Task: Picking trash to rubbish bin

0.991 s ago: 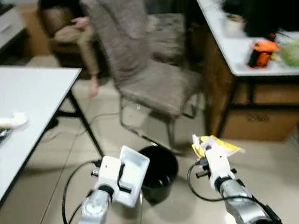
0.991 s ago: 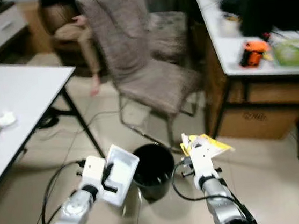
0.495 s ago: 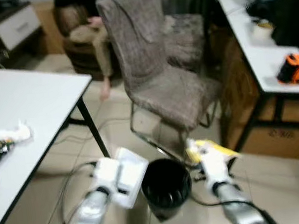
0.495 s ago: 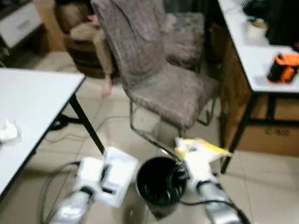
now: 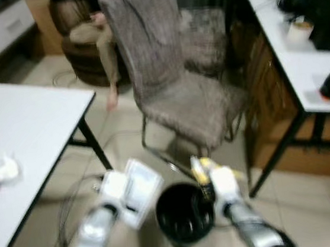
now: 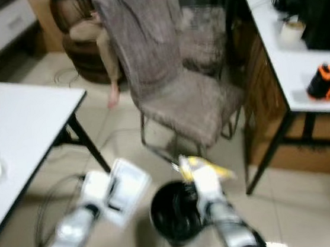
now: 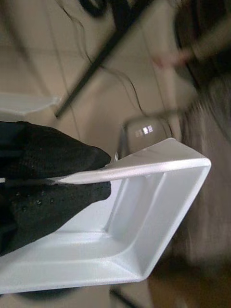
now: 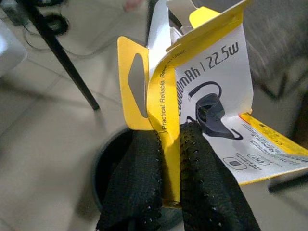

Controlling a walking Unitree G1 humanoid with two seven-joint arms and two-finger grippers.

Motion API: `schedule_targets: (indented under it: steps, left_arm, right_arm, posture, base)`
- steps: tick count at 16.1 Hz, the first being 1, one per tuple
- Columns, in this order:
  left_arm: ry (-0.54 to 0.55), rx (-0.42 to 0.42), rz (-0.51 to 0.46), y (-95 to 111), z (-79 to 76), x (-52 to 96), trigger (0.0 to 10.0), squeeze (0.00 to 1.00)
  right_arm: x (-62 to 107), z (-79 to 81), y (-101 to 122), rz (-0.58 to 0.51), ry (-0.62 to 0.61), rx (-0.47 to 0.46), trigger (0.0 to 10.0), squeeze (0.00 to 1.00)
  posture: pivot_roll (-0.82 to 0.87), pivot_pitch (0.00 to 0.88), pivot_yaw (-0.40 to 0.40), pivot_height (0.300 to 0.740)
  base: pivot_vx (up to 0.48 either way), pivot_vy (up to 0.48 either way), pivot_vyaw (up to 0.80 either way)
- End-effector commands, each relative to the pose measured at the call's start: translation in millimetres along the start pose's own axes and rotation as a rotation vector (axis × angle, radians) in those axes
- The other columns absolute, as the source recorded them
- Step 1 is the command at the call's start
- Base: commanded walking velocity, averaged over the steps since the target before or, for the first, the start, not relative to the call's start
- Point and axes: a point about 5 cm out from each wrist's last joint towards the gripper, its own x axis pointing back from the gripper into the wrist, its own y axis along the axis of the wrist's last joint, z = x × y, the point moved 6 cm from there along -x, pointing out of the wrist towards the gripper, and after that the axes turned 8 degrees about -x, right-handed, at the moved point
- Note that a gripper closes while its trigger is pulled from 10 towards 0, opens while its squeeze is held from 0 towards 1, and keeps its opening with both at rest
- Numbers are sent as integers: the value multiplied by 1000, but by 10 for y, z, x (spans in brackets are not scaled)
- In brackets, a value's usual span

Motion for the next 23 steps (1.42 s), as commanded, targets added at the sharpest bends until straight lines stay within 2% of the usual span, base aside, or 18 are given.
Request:
schedule_targets:
  steps: [1,3,5,7,8,11,13,15,16,23]
  left_arm:
    - [11,-43,46,-158,142,144,10000,0]
    - [27,-60,36,-159,262,288,10000,0]
    - [15,-80,13,-76,363,460,10000,0]
    - [-6,-92,7,-36,379,534,10000,0]
    - [-21,-107,6,8,401,616,10000,0]
    - [-18,-115,11,47,436,682,10000,0]
    - [-14,-119,25,79,464,759,10000,0]
    - [-18,-119,31,79,458,773,10000,0]
    - [-20,-113,38,105,452,779,10000,0]
    - [-24,-114,52,130,447,742,10000,0]
  right_arm:
    - [-34,177,-3,20,76,-75,10000,0]
    - [-84,359,77,13,165,-127,10000,0]
    - [-162,563,211,11,263,-166,10000,0]
    - [-202,635,263,22,290,-177,10000,0]
    - [-247,671,294,50,296,-162,10000,0]
    - [-283,663,314,70,282,-139,10000,0]
    - [-321,597,346,81,243,-128,10000,0]
    - [-327,576,361,79,237,-135,10000,0]
    - [-338,557,391,72,231,-148,10000,1000]
    - [-340,578,348,97,238,-135,10000,1000]
  posture:
    - [9,132,11,740]
    - [31,160,13,740]
    - [65,189,17,740]
    - [93,204,18,740]
    - [113,212,16,740]
    - [130,219,15,740]
    - [143,220,17,740]
    - [143,219,19,740]
    - [145,217,20,740]
    - [136,203,21,740]
  base:
    - [0,0,0]
    - [0,0,0]
    - [0,0,0]
    - [0,0,0]
    - [0,0,0]
    - [0,0,0]
    - [0,0,0]
    - [0,0,0]
    - [0,0,0]
    - [0,0,0]
